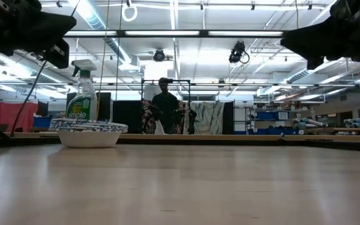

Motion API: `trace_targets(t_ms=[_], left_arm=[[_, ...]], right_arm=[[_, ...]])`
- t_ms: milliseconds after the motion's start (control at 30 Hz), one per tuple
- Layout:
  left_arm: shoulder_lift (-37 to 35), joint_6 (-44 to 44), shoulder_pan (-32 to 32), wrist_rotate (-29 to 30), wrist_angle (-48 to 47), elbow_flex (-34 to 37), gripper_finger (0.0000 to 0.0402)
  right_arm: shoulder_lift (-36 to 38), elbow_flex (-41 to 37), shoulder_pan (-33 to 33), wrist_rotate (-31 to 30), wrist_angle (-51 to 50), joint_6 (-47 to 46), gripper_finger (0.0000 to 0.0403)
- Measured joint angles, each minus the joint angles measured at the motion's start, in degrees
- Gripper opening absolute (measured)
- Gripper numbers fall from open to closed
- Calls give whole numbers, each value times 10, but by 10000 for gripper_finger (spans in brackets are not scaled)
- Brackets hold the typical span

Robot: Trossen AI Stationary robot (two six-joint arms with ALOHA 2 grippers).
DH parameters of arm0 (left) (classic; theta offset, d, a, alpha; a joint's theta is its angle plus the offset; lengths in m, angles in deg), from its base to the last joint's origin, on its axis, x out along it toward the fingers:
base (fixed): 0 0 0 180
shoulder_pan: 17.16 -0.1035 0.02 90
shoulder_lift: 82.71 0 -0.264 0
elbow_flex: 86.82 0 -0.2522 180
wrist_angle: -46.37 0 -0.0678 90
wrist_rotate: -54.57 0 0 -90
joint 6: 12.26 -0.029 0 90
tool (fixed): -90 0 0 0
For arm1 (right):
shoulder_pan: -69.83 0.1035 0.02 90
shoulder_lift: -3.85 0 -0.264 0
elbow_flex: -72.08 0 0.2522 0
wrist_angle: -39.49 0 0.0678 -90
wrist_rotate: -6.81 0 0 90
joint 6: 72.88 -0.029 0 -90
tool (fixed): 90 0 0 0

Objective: Nest bowls inside each other
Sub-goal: Return to Home Position

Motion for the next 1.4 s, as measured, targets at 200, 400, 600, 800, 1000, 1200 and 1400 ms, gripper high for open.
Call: trace_targets(t_ms=[200, 400, 600, 800, 1000, 1200, 1400], left_arm=[[-16, -40, 0, 14, -50, -33, 7], [-16, -33, 0, 22, -99, -39, 7], [-16, 90, 0, 21, -196, -39, 7], [-17, 72, 0, -55, -139, -39, 7], [-17, -31, 1, -132, -65, -39, 7], [-17, -13, 1, -132, -53, -39, 7], [-17, -12, 1, -132, -53, -40, 7]], right_arm=[[18, 0, -78, 102, 4, -12, 135], [71, 0, -106, 113, 4, -5, 135], [134, 0, -122, 144, -11, -18, 135], [143, 0, -122, 122, -13, -47, 135], [143, 0, -122, 109, -21, -117, 135], [143, 0, -122, 110, -21, -112, 135], [143, 0, -122, 109, -21, -111, 135]])
